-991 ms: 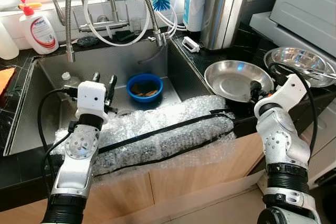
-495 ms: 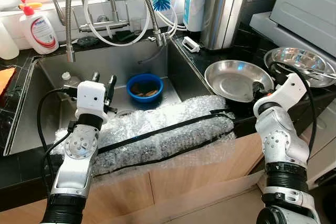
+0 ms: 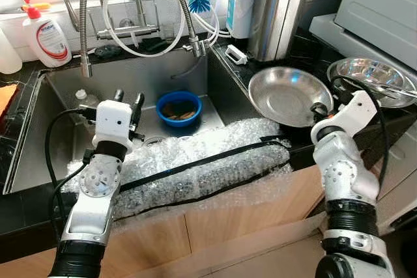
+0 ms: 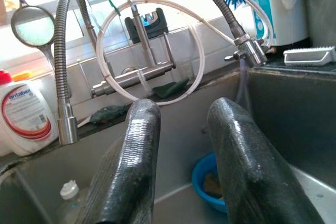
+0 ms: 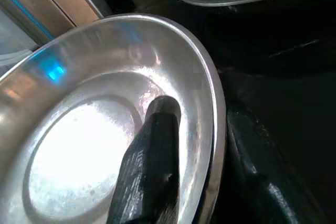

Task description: Kitchen organization

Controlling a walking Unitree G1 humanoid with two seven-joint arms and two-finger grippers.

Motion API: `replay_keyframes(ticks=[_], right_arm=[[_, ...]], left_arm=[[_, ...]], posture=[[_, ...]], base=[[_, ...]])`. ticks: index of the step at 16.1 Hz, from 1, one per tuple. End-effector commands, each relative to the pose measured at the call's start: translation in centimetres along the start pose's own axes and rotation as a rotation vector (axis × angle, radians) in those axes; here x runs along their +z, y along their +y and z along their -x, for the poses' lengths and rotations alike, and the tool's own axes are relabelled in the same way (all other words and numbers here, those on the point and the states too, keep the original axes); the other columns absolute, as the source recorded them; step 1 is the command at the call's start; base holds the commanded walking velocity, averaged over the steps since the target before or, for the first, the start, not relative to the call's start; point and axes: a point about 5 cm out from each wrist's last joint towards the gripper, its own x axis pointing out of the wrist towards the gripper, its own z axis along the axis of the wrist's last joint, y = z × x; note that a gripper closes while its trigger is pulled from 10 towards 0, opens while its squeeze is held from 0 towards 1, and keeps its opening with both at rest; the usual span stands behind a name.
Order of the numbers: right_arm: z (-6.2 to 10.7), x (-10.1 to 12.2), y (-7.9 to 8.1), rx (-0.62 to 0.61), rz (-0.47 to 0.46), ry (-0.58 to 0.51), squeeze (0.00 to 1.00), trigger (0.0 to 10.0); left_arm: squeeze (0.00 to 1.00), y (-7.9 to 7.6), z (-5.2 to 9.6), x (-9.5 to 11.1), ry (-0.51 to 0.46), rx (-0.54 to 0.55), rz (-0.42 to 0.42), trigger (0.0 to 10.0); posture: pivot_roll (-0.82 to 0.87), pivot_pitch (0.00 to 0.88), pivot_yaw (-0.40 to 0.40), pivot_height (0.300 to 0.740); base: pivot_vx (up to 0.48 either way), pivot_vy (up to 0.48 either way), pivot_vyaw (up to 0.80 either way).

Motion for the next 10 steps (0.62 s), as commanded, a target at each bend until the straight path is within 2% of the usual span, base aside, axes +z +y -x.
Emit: replay_keyframes(ticks=[1, 4, 5, 6, 7, 8, 10], right_arm=[[0.0, 1.2, 1.1, 0.049, -0.012, -0.072, 0.0, 0.0], [0.5, 2.4, 2.8, 0.16, -0.091, -0.201, 0.0, 0.0], [0.8, 2.6, 3.4, 0.2, -0.09, -0.231, 0.0, 0.0], [1.1, 2.7, 4.1, 0.249, -0.09, -0.263, 0.0, 8.4], [1.4, 2.7, 4.8, 0.3, -0.073, -0.282, 0.0, 10.0], [1.6, 2.5, 5.5, 0.35, -0.027, -0.307, 0.0, 10.0], [1.9, 2.2, 6.1, 0.392, 0.017, -0.323, 0.0, 10.0]], left_arm=[[0.0, 0.1, -0.3, 0.8, -0.039, -0.001, -0.022, 10.0], [0.0, 0.3, -0.7, 1.4, -0.069, 0.005, -0.063, 10.0], [0.0, 0.3, -1.0, 1.9, -0.086, 0.002, -0.084, 10.0], [0.0, 0.6, -1.3, 2.4, -0.102, 0.017, -0.076, 10.0], [0.0, 1.0, -1.6, 2.9, -0.111, 0.044, -0.037, 10.0], [0.0, 1.6, -2.1, 3.5, -0.117, 0.082, 0.041, 10.0], [0.0, 2.0, -2.5, 4.3, -0.129, 0.088, 0.128, 10.0]], posture=[[-0.01, 0.0, 0.024, 0.74], [-0.01, 0.0, 0.023, 0.74], [0.0, 0.0, 0.021, 0.74], [0.0, 0.0, 0.021, 0.74], [0.0, 0.0, 0.019, 0.74], [0.0, 0.0, 0.018, 0.74], [0.0, 0.0, 0.016, 0.74]], base=[[0.0, 0.0, 0.0], [0.0, 0.0, 0.0], [0.0, 0.0, 0.0], [0.0, 0.0, 0.0], [0.0, 0.0, 0.0], [0.0, 0.0, 0.0], [0.0, 0.0, 0.0]])
